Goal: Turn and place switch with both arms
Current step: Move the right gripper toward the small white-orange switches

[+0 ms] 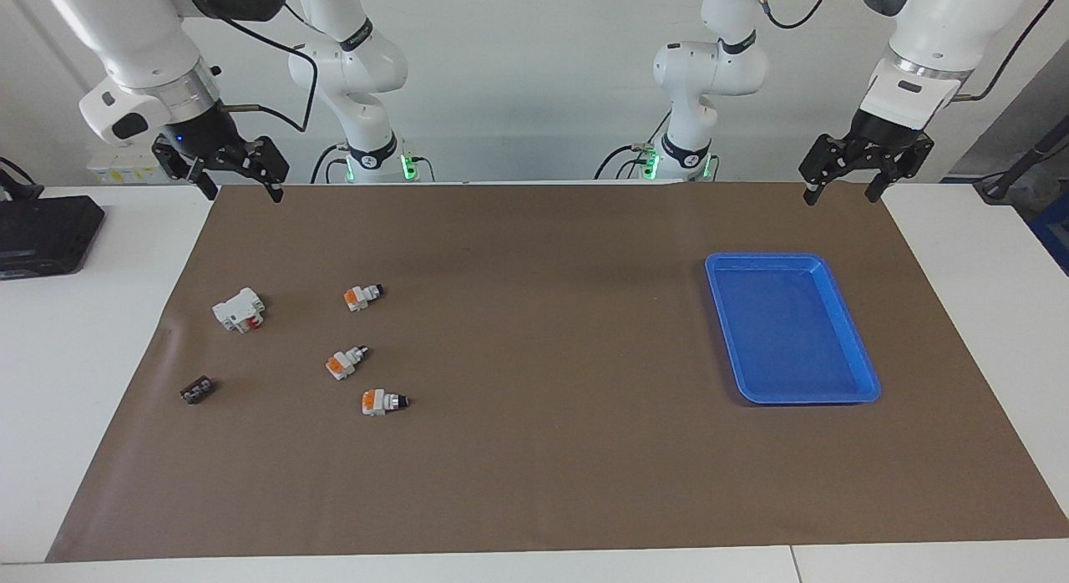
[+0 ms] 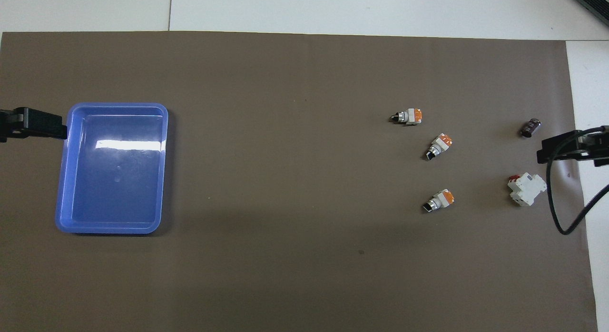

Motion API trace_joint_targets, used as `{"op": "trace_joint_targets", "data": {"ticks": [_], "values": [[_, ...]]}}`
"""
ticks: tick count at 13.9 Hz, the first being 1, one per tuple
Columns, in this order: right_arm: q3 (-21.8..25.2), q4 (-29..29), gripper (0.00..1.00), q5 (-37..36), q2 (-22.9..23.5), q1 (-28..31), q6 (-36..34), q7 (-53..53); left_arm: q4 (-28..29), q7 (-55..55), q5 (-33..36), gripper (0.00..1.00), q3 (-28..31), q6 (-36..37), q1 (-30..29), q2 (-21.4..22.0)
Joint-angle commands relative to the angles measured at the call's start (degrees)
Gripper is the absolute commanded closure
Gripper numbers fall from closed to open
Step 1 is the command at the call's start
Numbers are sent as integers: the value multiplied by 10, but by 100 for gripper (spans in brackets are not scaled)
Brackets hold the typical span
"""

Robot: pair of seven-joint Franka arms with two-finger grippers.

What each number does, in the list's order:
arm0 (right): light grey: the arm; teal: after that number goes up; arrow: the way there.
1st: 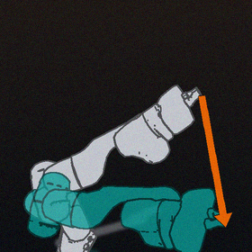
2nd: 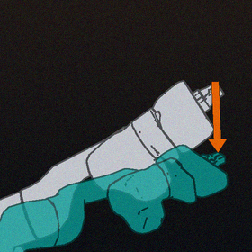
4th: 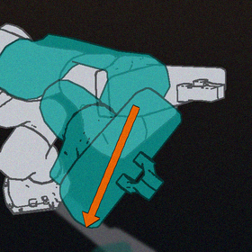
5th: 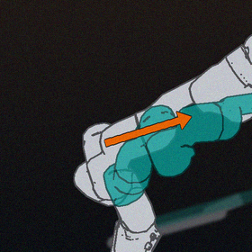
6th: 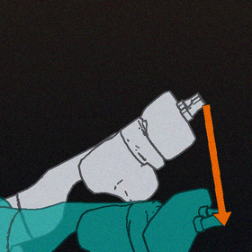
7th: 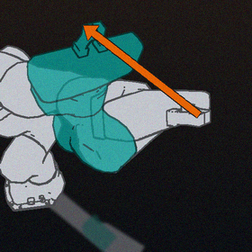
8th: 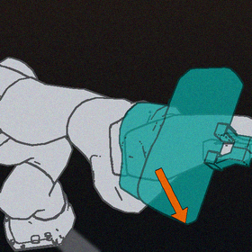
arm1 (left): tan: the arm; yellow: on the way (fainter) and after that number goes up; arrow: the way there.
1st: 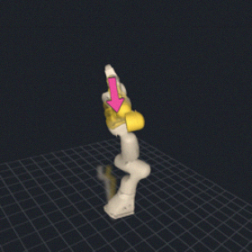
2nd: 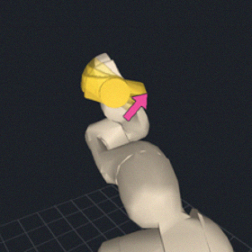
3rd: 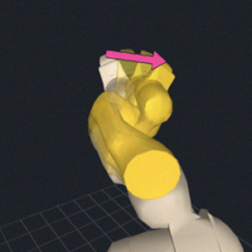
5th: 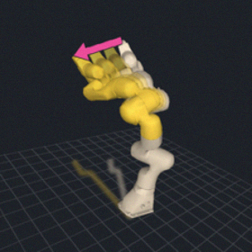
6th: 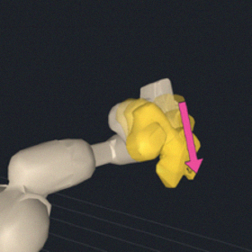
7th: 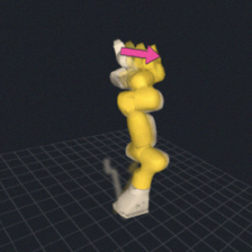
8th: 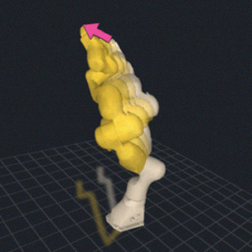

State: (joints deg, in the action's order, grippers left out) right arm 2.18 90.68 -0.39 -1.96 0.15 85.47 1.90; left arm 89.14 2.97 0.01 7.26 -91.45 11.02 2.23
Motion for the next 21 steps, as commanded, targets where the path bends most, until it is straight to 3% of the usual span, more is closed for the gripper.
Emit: {"op": "trace_joint_targets", "data": {"ticks": [1, 5, 7, 9, 12, 17, 21], "values": [[-4, 2, 0, -9, -2, 2, 0, 11, 16, 5, 7, 0, 5, 3, 5, 15], [-3, 16, 0, -7, -8, 9, 13, 7, 16, 5, 7, 0, 5, 3, 5, 15], [-2, 55, 0, -8, -25, 3, 53, 10, 16, 5, 7, 0, 5, 3, 5, 15], [-3, 58, 0, -9, -25, 3, 82, 11, 16, 5, 7, 0, 5, 3, 5, 15], [-6, 68, 0, -86, -2, -37, 158, 70, 16, 5, 7, 0, 5, 3, 5, 15], [-7, 57, 0, -68, 108, -57, 265, 259, 16, 5, 8, 0, 5, 3, 5, 15], [-16, 13, 0, -23, 232, -77, 372, 402, 16, 5, 7, 0, 5, 3, 5, 15]]}}
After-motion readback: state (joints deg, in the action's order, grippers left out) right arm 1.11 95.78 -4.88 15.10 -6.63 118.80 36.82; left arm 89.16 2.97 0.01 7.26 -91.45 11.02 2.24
